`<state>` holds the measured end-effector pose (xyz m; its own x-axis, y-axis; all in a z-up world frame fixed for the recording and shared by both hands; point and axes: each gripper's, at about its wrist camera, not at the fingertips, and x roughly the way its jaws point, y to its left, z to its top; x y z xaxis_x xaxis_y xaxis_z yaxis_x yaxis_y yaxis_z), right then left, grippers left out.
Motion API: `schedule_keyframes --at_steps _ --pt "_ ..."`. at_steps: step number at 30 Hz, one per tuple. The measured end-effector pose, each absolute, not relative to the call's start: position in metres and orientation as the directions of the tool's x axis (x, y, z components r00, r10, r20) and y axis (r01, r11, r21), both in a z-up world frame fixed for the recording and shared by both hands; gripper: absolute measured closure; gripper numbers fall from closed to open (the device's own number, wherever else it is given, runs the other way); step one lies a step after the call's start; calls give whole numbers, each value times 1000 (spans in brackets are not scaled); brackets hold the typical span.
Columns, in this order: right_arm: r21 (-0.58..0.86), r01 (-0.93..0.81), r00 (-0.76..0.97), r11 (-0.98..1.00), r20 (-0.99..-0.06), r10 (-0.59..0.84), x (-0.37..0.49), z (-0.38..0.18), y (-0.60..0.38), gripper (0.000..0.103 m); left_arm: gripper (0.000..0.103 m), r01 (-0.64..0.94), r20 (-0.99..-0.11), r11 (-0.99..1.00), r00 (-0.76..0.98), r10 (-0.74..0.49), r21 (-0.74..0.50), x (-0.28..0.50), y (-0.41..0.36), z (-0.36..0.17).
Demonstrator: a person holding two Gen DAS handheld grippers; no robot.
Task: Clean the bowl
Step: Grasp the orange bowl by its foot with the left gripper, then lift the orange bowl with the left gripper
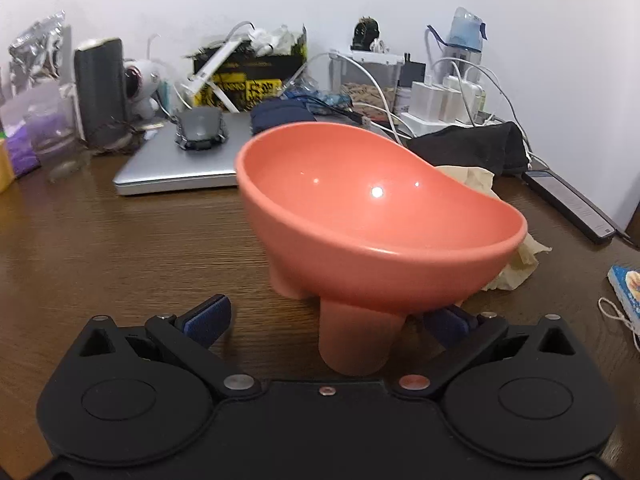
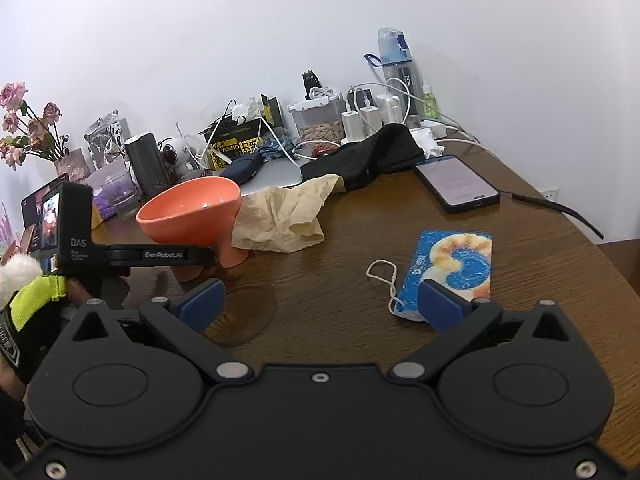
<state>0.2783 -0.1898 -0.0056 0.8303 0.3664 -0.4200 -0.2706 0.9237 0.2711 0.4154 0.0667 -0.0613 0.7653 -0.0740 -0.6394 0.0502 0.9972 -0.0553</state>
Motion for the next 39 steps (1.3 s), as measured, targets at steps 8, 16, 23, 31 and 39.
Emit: schedule_keyframes --at_steps 8,16,23,31,39 --pt "270 -275 817 923 -441 373 284 -14 -185 0 0 46 -653 999 757 -22 20 432 54 -64" --pt "231 -333 792 914 -458 404 286 -25 -169 9 13 131 -633 991 769 -85 26 438 55 -62" --pt "191 -330 784 925 -490 381 289 -27 -162 36 13 141 -629 990 772 -94 26 433 52 -62" --pt "138 -314 803 939 -490 340 287 -28 -156 39 13 201 -631 979 762 -145 17 419 60 -61" --pt "119 -313 813 942 -479 330 286 -29 -154 39 14 239 -633 971 753 -178 11 398 65 -61"
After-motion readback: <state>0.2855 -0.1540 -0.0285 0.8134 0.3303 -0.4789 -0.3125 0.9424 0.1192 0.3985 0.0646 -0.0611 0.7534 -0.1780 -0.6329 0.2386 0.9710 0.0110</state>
